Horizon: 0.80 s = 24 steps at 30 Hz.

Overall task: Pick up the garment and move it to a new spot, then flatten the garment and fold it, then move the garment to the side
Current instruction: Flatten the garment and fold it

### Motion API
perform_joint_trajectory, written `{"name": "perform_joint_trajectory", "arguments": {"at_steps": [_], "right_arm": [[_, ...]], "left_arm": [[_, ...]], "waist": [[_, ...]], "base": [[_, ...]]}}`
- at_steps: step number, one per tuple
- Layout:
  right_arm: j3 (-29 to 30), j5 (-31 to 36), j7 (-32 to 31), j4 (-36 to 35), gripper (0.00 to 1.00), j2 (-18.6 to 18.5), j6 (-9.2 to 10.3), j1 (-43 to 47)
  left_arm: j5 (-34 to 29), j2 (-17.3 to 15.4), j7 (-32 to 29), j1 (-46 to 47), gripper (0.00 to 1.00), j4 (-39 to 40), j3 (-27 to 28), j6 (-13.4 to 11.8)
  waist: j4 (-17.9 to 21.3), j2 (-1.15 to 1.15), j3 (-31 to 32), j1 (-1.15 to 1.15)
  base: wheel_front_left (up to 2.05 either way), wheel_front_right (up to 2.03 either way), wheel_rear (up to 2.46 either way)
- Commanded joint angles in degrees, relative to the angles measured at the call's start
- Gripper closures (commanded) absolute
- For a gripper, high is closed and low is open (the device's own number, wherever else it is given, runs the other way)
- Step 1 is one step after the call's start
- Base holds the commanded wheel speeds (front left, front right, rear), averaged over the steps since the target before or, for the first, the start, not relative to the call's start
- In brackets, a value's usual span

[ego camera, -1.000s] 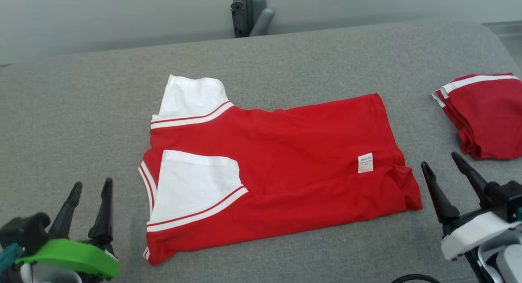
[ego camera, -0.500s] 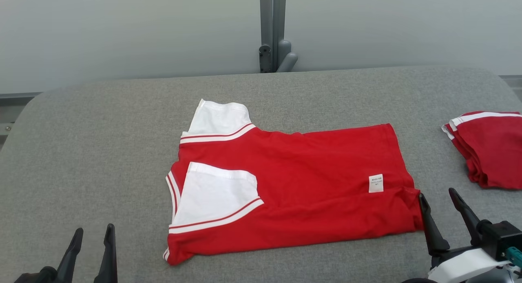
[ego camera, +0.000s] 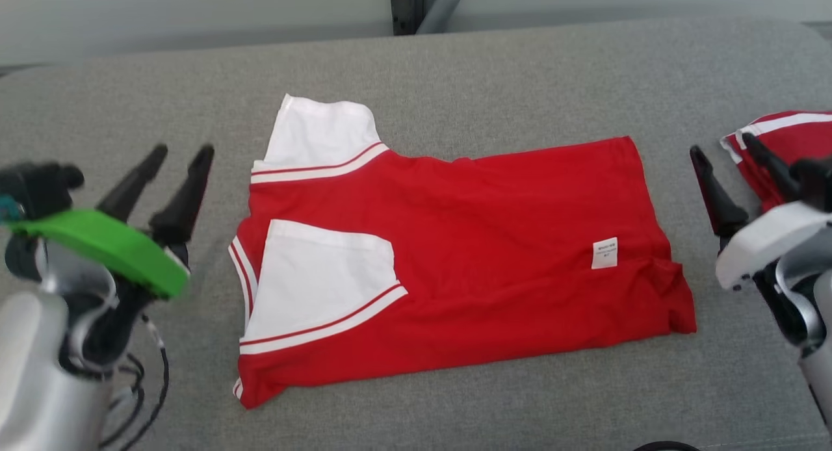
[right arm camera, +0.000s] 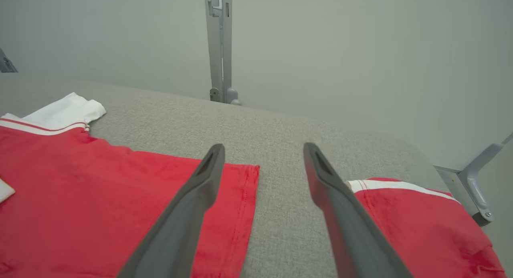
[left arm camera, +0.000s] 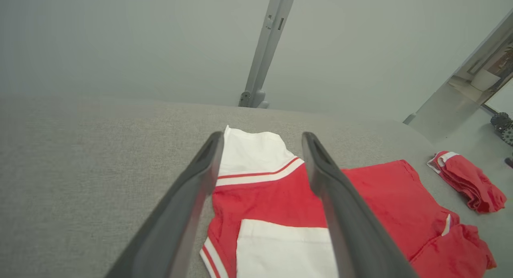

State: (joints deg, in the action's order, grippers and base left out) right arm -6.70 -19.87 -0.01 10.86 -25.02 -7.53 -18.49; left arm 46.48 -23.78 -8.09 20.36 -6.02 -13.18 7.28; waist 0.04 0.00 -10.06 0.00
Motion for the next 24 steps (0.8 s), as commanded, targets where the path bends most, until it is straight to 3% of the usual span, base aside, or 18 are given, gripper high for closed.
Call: {"name": "perform_joint_trajectory", "arguments": {"at_steps": [1, 2, 6, 10, 16, 24], "right_arm": [[-1.30, -0.75, -3.07, 1.99, 0.00, -0.64, 0.10, -4.25], [-1.30, -0.75, -3.07, 1.99, 0.00, -0.64, 0.10, -4.25], [-5.01, -2.59, -8.17, 6.99, 0.00, -0.25, 0.10, -12.08], [-8.90, -3.61, -10.27, 12.70, 0.00, 1.02, 0.10, -18.19], [-14.69, -5.45, -9.56, 19.92, 0.00, 3.44, 0.10, -24.88], [-20.80, -8.03, -6.57, 25.02, 0.00, 4.89, 0.11, -31.04]], "left_arm": [[3.82, -0.60, -5.60, 6.64, 0.00, -0.90, -0.14, 0.23], [3.82, -0.60, -5.60, 6.64, 0.00, -0.90, -0.14, 0.23], [9.60, -0.94, -17.51, 19.32, 0.00, -3.88, -1.14, -0.67], [10.10, -0.62, -24.86, 28.13, 0.00, -8.22, -3.51, -1.64], [8.48, -0.68, -29.78, 34.53, 0.00, -14.23, -6.85, -1.41], [8.11, -2.52, -31.58, 36.94, 0.00, -18.53, -7.78, -0.84]], "waist": [[1.23, 0.00, -12.13, 0.00], [1.23, 0.00, -12.13, 0.00], [2.34, 0.00, -16.47, 0.00], [4.00, 0.00, -18.47, 0.00], [6.84, 0.00, -19.77, 0.00], [9.39, 0.00, -21.57, 0.00]], "base": [[0.00, 0.00, 0.00], [0.00, 0.00, 0.00], [0.00, 0.00, 0.00], [0.00, 0.00, 0.00], [0.00, 0.00, 0.00], [0.00, 0.00, 0.00]]}}
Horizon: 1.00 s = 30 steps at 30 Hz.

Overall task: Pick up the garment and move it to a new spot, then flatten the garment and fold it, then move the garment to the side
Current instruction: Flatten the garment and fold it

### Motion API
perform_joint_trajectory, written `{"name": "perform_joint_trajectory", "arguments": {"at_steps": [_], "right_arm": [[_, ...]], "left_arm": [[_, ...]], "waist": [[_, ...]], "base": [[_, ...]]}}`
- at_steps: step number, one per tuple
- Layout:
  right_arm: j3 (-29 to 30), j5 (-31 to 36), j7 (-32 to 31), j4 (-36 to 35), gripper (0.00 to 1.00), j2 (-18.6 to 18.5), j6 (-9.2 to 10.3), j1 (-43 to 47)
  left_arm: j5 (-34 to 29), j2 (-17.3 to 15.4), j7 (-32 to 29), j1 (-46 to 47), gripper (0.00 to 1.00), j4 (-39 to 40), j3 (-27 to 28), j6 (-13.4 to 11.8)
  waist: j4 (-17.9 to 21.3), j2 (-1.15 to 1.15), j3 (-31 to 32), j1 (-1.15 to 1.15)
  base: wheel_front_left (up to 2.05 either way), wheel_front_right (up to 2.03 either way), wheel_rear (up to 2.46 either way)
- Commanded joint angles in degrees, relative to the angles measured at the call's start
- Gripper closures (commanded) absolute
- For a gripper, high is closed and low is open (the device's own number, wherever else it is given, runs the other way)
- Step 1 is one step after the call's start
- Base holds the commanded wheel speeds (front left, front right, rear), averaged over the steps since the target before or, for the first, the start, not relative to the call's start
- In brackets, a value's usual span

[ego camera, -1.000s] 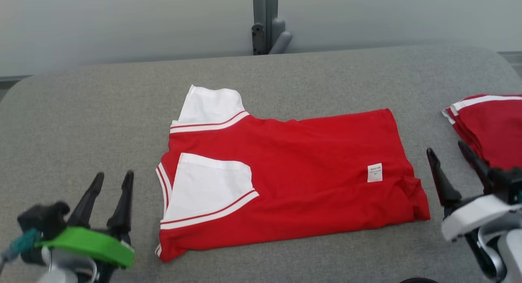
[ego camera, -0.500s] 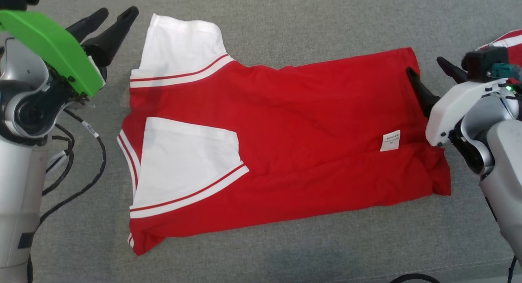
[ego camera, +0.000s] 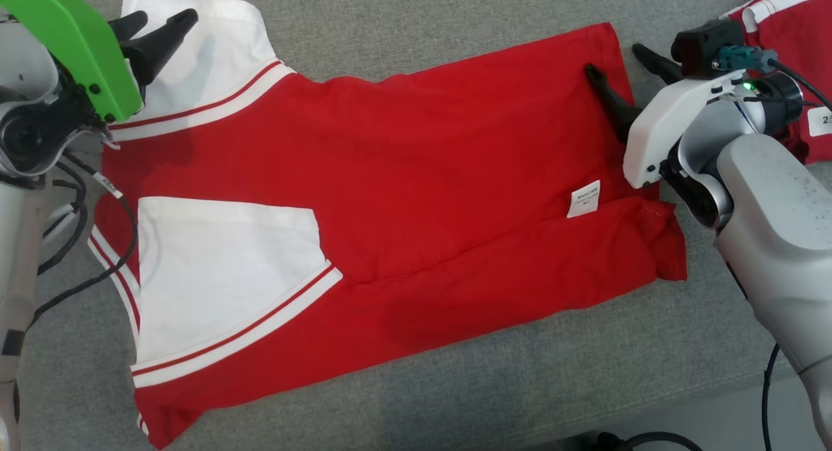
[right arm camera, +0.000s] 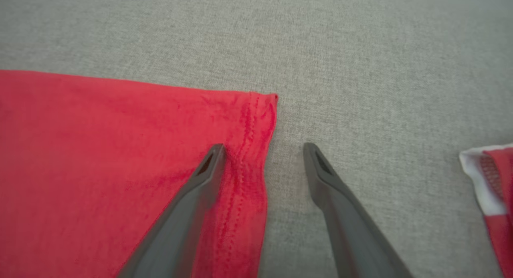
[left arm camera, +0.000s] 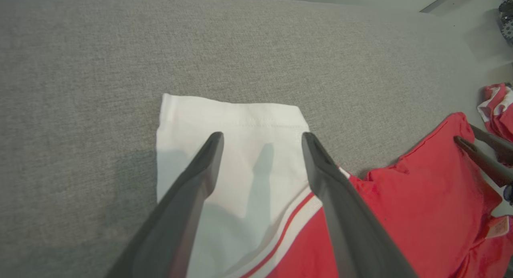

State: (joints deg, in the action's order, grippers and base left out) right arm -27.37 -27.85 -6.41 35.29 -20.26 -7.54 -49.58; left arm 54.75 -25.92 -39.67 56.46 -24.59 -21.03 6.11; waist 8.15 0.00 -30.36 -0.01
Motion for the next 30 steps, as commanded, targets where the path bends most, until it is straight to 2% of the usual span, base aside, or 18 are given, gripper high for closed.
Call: {"name": "perform_joint_trajectory", "arguments": {"at_steps": [1, 8, 18, 30], "right_arm": [[-0.87, -0.51, 0.22, 0.91, 0.00, 0.34, 0.11, -0.72], [-5.57, -3.52, 2.36, 2.59, 0.00, 1.11, 0.11, -5.41], [-11.69, -7.42, 4.01, 3.93, 0.00, 0.36, 0.10, -7.90], [-16.05, -10.98, 4.68, 4.53, 0.00, -0.32, 0.11, -9.62]], "left_arm": [[0.18, -0.52, -0.21, 0.99, 0.00, -0.39, 0.17, 0.40], [-1.46, -3.24, 0.12, 1.77, 0.00, -2.64, -0.48, 0.68], [-4.68, -6.11, 2.74, 3.64, 0.00, -4.97, -2.63, 1.15], [-3.23, -5.74, 4.46, 2.77, 0.00, -8.10, -4.57, 1.40]], "waist": [[1.53, 0.00, -1.54, 0.01], [2.55, 0.00, -2.40, 0.01], [2.24, 0.00, -1.98, 0.01], [3.55, 0.00, -2.73, 0.01]], "base": [[0.00, 0.00, 0.00], [0.00, 0.00, 0.00], [0.00, 0.00, 0.00], [0.00, 0.00, 0.00]]}}
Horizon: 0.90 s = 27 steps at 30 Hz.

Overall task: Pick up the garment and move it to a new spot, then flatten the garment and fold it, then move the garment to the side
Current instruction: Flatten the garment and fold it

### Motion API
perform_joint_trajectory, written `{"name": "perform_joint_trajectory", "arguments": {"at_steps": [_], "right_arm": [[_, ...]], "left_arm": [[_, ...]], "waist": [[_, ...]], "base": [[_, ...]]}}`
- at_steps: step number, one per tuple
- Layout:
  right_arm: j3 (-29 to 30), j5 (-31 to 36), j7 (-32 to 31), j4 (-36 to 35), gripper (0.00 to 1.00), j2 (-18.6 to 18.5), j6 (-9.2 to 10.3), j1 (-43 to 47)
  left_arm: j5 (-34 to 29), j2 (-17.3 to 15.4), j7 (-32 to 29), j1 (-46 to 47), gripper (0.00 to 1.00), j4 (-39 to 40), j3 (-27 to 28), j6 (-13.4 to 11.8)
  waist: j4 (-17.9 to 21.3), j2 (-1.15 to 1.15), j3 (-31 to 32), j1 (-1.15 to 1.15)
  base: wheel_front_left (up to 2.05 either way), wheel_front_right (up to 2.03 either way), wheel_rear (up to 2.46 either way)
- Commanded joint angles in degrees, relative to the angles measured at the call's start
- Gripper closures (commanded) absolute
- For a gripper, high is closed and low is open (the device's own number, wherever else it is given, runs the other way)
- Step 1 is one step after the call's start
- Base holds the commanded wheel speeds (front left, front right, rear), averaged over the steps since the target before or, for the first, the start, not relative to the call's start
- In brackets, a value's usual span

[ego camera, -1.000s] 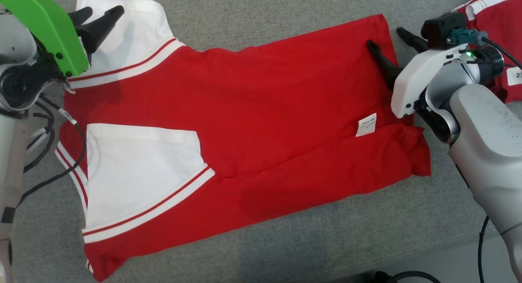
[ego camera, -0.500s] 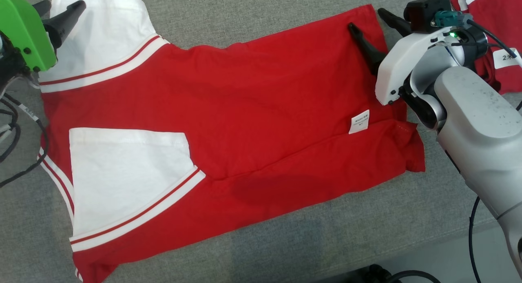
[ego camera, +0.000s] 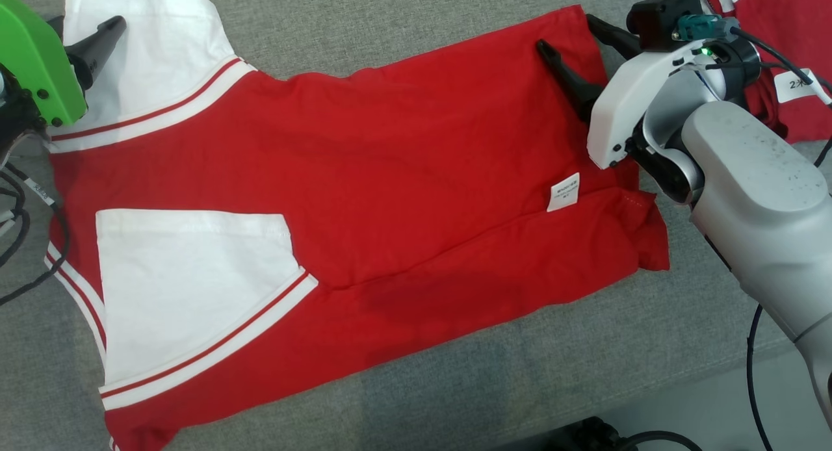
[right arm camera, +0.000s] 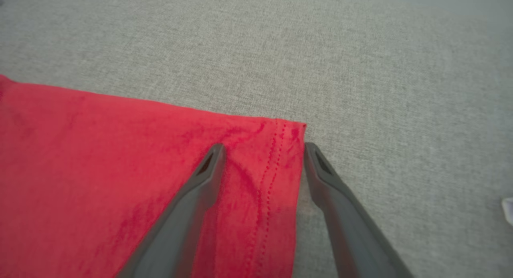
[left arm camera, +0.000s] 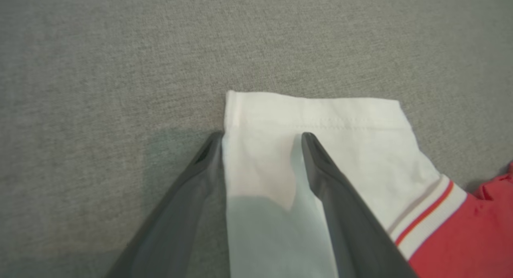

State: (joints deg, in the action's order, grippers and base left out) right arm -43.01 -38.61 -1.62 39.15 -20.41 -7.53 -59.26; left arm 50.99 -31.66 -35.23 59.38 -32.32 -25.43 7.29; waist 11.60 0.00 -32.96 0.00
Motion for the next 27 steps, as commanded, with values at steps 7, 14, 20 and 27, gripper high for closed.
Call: {"name": "perform_joint_trajectory", "arguments": {"at_steps": [7, 14, 20, 27], "right_arm": [[-1.91, -1.55, 0.38, 1.58, 0.00, -0.28, 0.10, -1.10], [-2.55, -2.95, 1.26, 2.64, 1.00, 0.35, 0.10, -2.12], [-2.66, -4.67, 2.88, 4.25, 1.00, -0.34, 0.11, -1.11], [-3.01, -5.65, 5.73, 4.14, 1.00, -1.92, 0.11, -0.56]], "left_arm": [[1.64, -0.15, -0.13, 0.75, 0.00, -0.64, -1.54, 0.29], [4.89, -0.02, -1.15, 0.88, 1.00, 1.67, -3.17, 0.29], [10.22, -0.87, -2.25, -0.73, 1.00, 5.43, -4.97, 0.26], [15.14, -1.18, 1.95, -1.88, 1.00, 9.72, -4.68, 0.27]], "waist": [[0.41, 0.00, -1.07, 0.00], [0.29, 0.00, -1.67, 0.00], [-0.80, 0.00, 0.16, 0.00], [-2.00, 0.00, 2.54, 0.00]], "base": [[0.00, 0.00, 0.00], [0.00, 0.00, 0.00], [0.00, 0.00, 0.00], [0.00, 0.00, 0.00]]}}
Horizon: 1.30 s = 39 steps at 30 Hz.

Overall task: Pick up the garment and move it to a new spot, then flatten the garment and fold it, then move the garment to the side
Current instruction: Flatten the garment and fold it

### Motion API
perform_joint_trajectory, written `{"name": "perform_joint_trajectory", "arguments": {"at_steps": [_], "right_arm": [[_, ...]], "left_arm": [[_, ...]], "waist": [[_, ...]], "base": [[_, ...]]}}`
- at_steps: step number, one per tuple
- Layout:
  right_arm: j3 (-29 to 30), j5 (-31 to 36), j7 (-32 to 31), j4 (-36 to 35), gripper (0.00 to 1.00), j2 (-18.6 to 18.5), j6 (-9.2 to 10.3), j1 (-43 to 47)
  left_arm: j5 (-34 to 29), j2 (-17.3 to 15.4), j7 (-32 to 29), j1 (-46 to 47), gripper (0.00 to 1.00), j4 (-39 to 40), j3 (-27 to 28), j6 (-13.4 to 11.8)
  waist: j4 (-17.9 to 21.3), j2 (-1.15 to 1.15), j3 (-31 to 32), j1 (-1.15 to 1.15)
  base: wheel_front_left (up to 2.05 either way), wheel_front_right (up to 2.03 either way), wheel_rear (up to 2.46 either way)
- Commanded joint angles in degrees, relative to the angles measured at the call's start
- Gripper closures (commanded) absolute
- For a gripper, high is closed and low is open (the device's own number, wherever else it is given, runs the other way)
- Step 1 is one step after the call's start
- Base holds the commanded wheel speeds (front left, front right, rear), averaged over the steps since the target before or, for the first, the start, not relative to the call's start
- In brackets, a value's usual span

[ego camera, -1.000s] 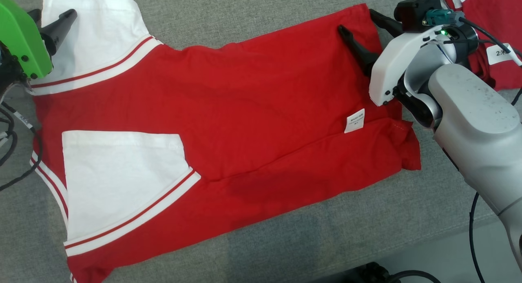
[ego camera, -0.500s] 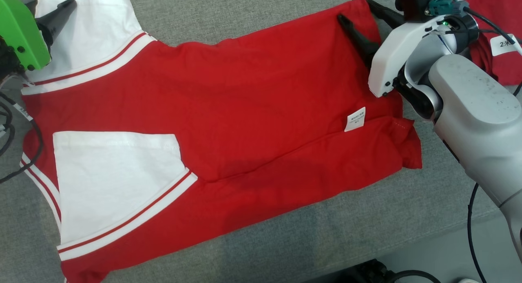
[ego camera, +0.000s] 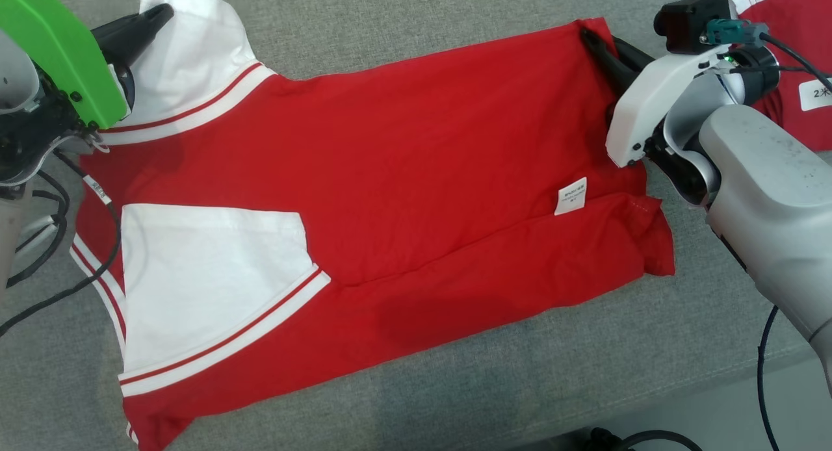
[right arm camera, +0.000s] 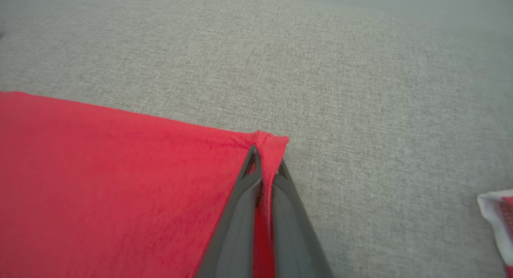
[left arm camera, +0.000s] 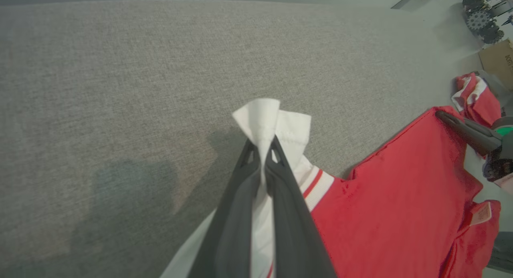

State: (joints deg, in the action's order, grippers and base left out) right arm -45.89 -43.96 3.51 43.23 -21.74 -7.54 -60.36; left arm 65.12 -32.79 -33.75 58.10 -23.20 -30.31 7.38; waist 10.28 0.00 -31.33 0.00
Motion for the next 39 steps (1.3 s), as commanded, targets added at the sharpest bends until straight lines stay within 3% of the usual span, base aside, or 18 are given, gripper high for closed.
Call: {"name": "perform_joint_trajectory", "arguments": {"at_steps": [1, 24, 33, 39], "right_arm": [[-0.32, -0.40, 1.08, -0.16, 1.00, -0.81, 0.12, 0.74], [-7.02, -0.84, 9.16, -1.30, 1.00, -9.01, 0.11, 5.97], [-7.38, 1.92, 11.58, 0.40, 1.00, -11.58, 0.11, 5.66], [-5.07, 5.16, 11.67, -2.64, 1.00, -13.19, 0.11, 7.02]], "left_arm": [[1.83, -0.10, 0.90, -0.91, 1.00, 1.59, 0.17, 0.18], [12.57, -5.14, 6.44, -13.36, 1.00, 23.79, -1.73, 0.18], [12.01, -6.11, 8.83, -18.40, 1.00, 30.23, -1.83, -0.23], [9.74, -6.47, 11.95, -22.08, 1.00, 34.08, -2.09, -1.22]], "waist": [[-0.93, 0.00, 1.28, 0.00], [-8.46, 0.00, 8.54, 0.00], [-11.01, 0.00, 8.75, 0.00], [-11.11, 0.00, 9.56, 0.00]], "base": [[0.00, 0.00, 0.00], [0.00, 0.00, 0.00], [0.00, 0.00, 0.00], [0.00, 0.00, 0.00]]}}
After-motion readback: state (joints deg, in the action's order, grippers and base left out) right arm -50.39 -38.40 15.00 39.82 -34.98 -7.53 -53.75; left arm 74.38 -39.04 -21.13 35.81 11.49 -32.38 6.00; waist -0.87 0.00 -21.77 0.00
